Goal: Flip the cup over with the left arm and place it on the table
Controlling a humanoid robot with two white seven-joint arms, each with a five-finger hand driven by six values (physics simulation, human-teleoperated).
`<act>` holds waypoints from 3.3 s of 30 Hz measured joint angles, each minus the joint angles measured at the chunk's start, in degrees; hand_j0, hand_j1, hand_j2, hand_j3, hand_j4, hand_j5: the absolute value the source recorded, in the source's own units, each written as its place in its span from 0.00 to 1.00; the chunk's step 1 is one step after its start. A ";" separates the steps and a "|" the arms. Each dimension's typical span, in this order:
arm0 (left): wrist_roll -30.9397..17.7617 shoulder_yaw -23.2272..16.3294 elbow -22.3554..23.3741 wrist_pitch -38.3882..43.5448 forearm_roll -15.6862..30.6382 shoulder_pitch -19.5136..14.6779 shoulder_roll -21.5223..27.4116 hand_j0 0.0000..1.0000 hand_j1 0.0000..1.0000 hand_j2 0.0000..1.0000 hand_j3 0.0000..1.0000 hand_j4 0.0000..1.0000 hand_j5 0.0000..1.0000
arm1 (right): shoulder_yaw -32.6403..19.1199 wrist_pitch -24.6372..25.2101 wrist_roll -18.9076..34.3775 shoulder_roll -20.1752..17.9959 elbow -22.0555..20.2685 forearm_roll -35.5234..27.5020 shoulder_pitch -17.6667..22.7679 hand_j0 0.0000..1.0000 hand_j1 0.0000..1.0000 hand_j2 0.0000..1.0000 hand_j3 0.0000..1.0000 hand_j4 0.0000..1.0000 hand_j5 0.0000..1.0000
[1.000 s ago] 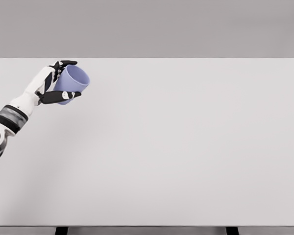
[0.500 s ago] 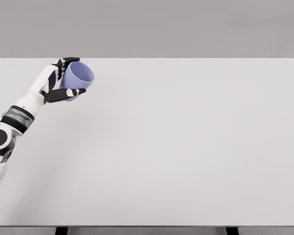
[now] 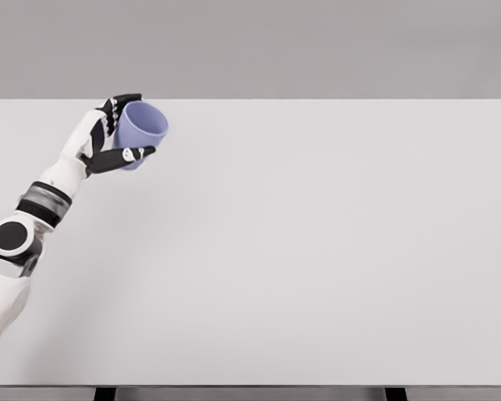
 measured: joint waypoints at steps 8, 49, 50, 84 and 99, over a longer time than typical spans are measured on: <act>0.00 1.37 1.58 -1.65 1.70 0.35 -1.94 0.80 0.80 0.80 0.80 0.80 0.80 | 0.00 -0.01 0.00 0.00 0.00 0.00 0.00 1.00 1.00 1.00 1.00 1.00 1.00; 0.01 5.73 6.04 -5.43 3.37 2.55 -11.37 0.82 0.82 0.82 0.82 0.82 0.82 | 0.00 -0.01 0.00 0.00 0.00 0.00 0.00 1.00 1.00 1.00 1.00 1.00 1.00; 0.01 5.88 6.10 -5.43 3.37 2.72 -11.50 0.84 0.84 0.84 0.84 0.84 0.84 | 0.00 -0.02 0.00 0.00 0.00 0.00 0.00 1.00 1.00 1.00 1.00 1.00 1.00; 0.01 6.28 8.66 -6.28 3.30 3.34 -12.93 0.90 0.90 0.90 0.90 0.90 0.90 | 0.00 -0.02 0.00 0.00 0.00 0.00 0.00 1.00 1.00 1.00 1.00 1.00 1.00; 0.00 6.27 7.55 -6.36 3.14 3.69 -12.41 1.00 1.00 1.00 1.00 1.00 1.00 | 0.00 -0.01 0.00 0.00 0.00 0.00 0.00 1.00 1.00 1.00 1.00 1.00 1.00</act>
